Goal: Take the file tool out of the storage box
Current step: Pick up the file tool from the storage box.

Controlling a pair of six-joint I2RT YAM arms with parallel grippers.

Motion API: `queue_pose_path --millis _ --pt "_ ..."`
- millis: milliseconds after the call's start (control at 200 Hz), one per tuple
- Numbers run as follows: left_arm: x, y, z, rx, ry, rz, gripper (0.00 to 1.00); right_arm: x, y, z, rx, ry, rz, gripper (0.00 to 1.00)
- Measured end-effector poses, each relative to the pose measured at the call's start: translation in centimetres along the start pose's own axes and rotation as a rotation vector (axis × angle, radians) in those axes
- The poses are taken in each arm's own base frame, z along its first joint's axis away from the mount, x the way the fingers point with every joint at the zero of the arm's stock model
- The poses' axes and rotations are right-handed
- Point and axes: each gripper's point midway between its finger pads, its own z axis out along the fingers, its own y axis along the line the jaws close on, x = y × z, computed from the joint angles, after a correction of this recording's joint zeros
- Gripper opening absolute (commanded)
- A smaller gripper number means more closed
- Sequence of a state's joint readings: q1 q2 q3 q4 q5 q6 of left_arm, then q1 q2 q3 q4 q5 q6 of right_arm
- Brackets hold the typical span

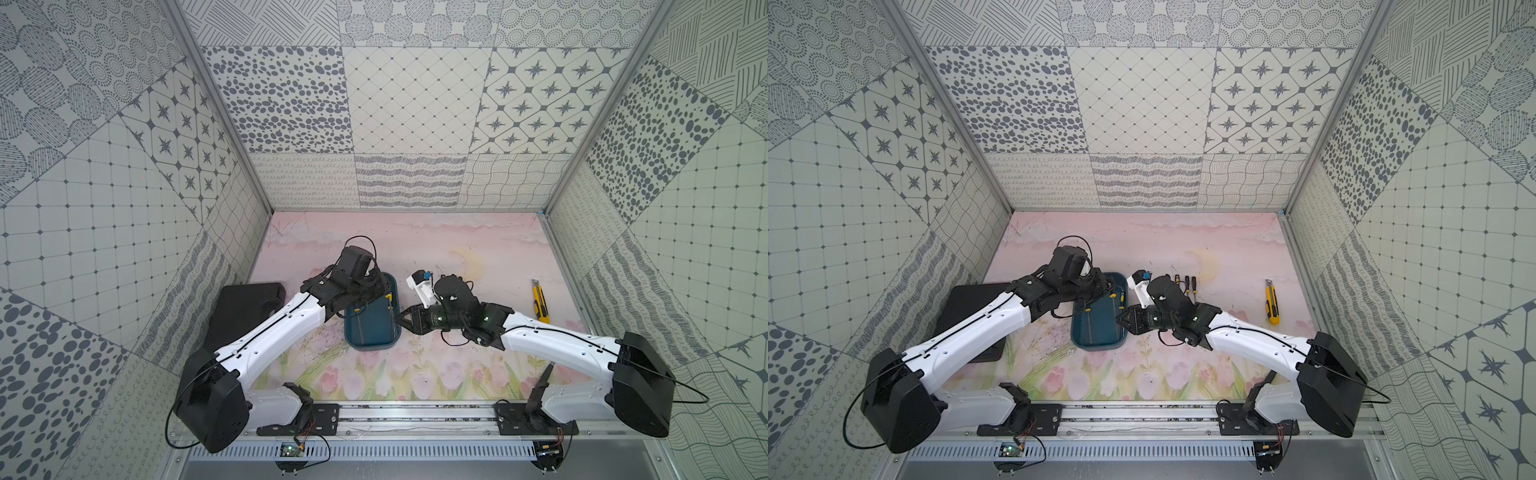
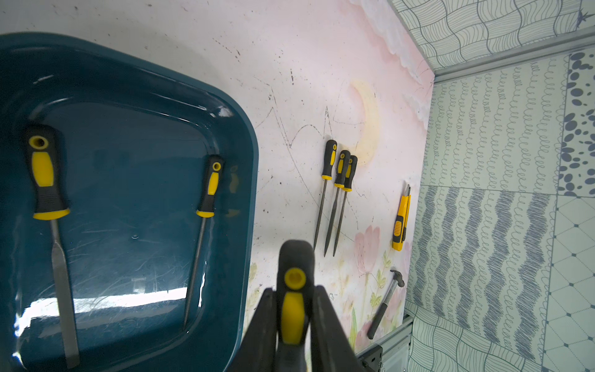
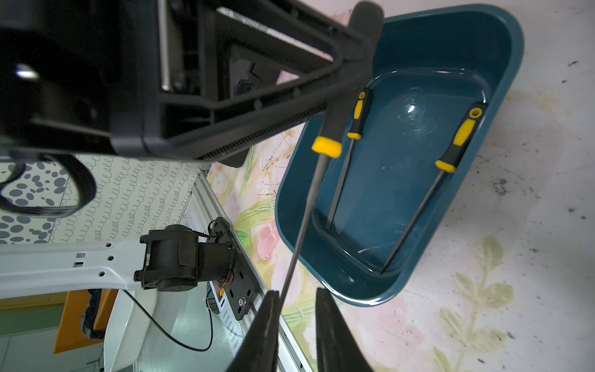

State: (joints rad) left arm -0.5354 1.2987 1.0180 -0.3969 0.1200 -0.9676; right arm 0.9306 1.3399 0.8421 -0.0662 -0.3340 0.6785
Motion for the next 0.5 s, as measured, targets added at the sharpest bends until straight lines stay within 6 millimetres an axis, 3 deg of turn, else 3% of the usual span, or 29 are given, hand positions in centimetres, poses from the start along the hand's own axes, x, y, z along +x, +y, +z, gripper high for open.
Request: queue_pose_path --millis 500 --pt "-0.28 -0.39 0.00 0.008 -0.006 -0.002 0.02 0.29 0.36 0.09 -0.014 0.011 0.014 0.10"
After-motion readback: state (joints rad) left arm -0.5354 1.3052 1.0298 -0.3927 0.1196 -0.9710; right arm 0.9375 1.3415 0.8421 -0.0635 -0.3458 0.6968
